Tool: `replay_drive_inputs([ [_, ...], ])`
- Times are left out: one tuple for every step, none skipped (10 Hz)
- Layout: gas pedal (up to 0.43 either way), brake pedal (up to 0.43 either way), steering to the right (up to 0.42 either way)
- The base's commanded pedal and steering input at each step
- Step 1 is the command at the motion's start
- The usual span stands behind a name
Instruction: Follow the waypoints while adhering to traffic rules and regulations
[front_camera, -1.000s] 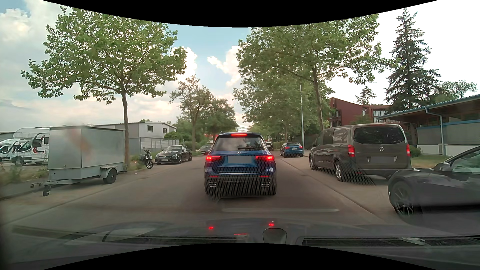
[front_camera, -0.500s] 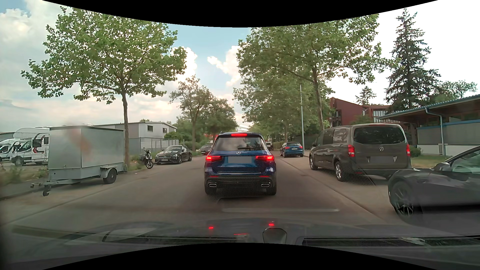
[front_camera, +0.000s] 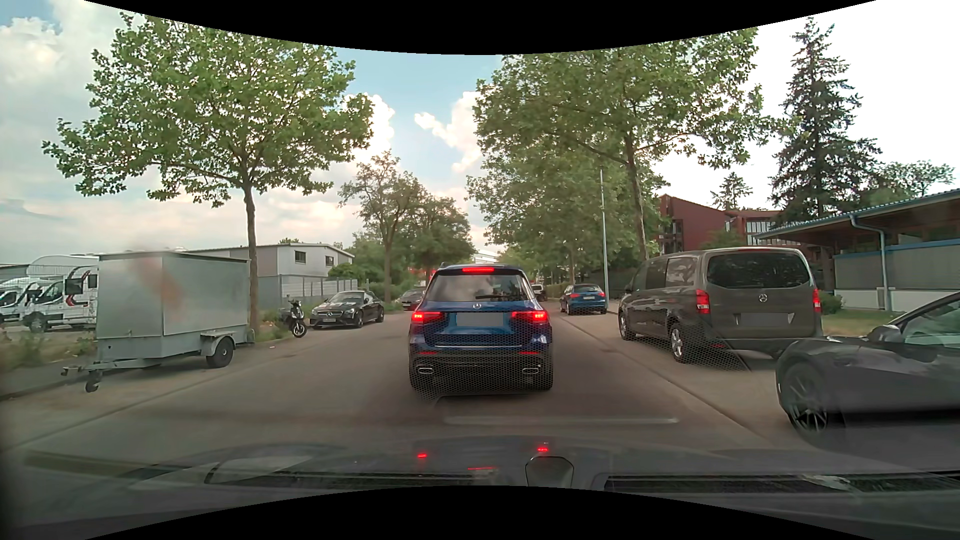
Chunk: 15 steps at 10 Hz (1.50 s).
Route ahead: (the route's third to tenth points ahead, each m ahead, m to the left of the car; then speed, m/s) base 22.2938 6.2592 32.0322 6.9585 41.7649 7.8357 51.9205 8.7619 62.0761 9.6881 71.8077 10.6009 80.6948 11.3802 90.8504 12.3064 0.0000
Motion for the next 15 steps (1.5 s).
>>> replay_drive_inputs([
  [0.0,0.183,0.009],
  [0.0,0.183,0.009],
  [0.0,0.183,0.009],
  [0.0,0.183,0.009],
  [0.0,0.189,0.009],
  [0.0,0.183,0.009],
  [0.0,0.183,0.009],
  [0.0,0.189,0.009],
  [0.0,0.183,0.009],
  [0.0,0.189,0.009],
  [0.0,0.183,0.009],
  [0.0,0.189,0.009],
  [0.0,0.183,0.009],
  [0.0,0.189,0.009],
  [0.0,0.183,0.009],
])
